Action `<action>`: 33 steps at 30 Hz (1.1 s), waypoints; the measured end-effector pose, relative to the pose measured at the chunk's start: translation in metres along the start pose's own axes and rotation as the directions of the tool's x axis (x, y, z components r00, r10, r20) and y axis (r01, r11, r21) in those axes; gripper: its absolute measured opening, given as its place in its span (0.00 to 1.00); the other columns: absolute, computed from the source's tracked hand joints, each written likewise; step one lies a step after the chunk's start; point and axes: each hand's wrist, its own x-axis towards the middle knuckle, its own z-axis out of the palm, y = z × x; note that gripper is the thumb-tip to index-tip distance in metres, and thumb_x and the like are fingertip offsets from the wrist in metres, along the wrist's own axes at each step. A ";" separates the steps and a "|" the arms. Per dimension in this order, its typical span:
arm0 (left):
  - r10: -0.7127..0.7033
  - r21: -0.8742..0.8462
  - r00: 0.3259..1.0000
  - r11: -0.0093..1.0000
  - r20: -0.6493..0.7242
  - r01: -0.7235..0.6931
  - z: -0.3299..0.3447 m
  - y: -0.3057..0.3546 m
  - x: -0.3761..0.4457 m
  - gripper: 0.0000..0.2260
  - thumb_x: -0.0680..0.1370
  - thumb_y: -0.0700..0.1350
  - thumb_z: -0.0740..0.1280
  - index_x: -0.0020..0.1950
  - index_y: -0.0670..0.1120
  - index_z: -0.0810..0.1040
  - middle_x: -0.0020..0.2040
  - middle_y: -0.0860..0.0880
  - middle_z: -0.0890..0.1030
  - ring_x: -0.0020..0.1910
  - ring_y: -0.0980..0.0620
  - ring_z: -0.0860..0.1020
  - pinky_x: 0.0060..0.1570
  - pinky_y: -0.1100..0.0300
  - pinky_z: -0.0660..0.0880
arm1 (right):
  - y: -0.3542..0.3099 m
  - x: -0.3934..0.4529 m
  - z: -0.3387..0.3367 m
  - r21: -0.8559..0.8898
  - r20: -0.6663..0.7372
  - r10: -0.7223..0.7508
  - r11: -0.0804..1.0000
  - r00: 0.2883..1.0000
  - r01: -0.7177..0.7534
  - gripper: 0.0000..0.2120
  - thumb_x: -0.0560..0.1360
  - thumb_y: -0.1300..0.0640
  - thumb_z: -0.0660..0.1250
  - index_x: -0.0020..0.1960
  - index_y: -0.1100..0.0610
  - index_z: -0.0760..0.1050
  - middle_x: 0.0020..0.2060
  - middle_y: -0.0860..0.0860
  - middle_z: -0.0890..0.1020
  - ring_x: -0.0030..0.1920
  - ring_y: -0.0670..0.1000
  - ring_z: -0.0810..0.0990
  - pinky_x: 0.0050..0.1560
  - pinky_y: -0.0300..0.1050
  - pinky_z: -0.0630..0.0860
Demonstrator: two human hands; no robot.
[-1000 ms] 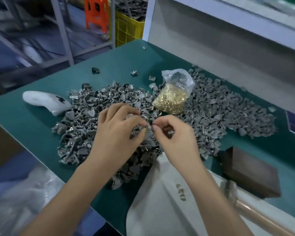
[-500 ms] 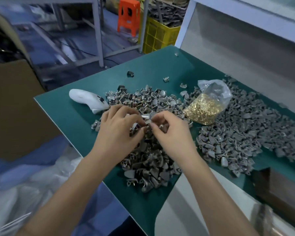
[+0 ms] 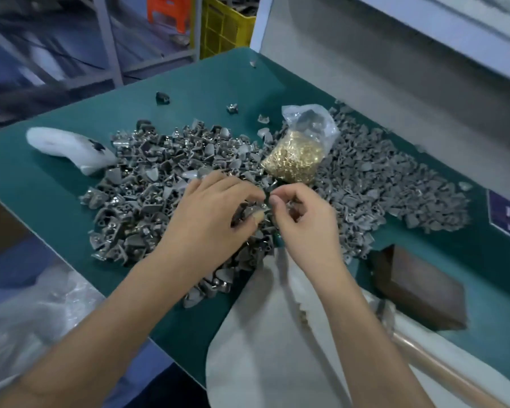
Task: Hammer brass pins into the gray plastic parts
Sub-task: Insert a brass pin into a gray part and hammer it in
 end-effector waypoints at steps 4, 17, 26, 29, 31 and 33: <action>0.004 0.063 0.993 0.998 0.114 -0.011 0.027 0.013 0.005 0.15 0.75 0.56 0.72 0.61 0.55 0.82 0.64 0.54 0.77 0.68 0.50 0.65 0.66 0.47 0.63 | 0.029 -0.023 -0.035 -0.031 -0.046 0.092 0.995 0.995 -0.094 0.05 0.80 0.56 0.69 0.49 0.47 0.80 0.42 0.40 0.82 0.46 0.43 0.82 0.45 0.38 0.77; -0.141 0.460 0.963 0.887 0.228 0.021 0.068 0.035 0.032 0.20 0.76 0.60 0.67 0.61 0.50 0.83 0.73 0.46 0.72 0.78 0.43 0.57 0.77 0.40 0.49 | 0.049 -0.062 -0.061 -0.032 -0.112 0.140 0.989 0.984 -0.144 0.03 0.79 0.58 0.70 0.48 0.51 0.82 0.42 0.40 0.83 0.46 0.41 0.81 0.46 0.34 0.76; -0.107 0.385 0.978 0.922 0.177 0.031 0.064 0.041 0.036 0.06 0.77 0.52 0.71 0.51 0.55 0.86 0.68 0.49 0.77 0.74 0.43 0.63 0.75 0.41 0.51 | 0.046 -0.071 -0.070 -0.048 -0.098 0.137 0.989 0.986 -0.142 0.03 0.79 0.56 0.70 0.49 0.49 0.82 0.42 0.40 0.83 0.43 0.43 0.80 0.42 0.40 0.76; -0.080 0.303 0.987 0.952 0.138 0.035 0.061 0.041 0.033 0.04 0.77 0.51 0.73 0.50 0.56 0.86 0.66 0.50 0.78 0.73 0.44 0.64 0.73 0.44 0.54 | 0.045 -0.074 -0.076 -0.072 -0.054 0.144 0.986 0.988 -0.148 0.03 0.79 0.55 0.70 0.50 0.48 0.82 0.42 0.40 0.82 0.42 0.42 0.79 0.42 0.44 0.76; -0.049 0.233 0.991 0.972 0.121 0.020 0.060 0.044 0.030 0.04 0.78 0.51 0.72 0.51 0.56 0.85 0.64 0.52 0.78 0.72 0.46 0.65 0.70 0.46 0.57 | 0.044 -0.075 -0.082 -0.133 0.127 0.157 0.981 0.979 -0.140 0.04 0.79 0.53 0.70 0.49 0.44 0.81 0.42 0.38 0.82 0.42 0.40 0.78 0.44 0.44 0.76; -0.011 0.185 0.990 0.983 0.138 -0.014 0.058 0.049 0.025 0.05 0.79 0.51 0.71 0.52 0.55 0.85 0.63 0.53 0.78 0.72 0.47 0.65 0.67 0.46 0.60 | 0.042 -0.076 -0.087 -0.156 0.337 0.171 0.980 0.926 -0.124 0.05 0.78 0.51 0.71 0.47 0.41 0.81 0.42 0.35 0.82 0.40 0.40 0.78 0.43 0.43 0.75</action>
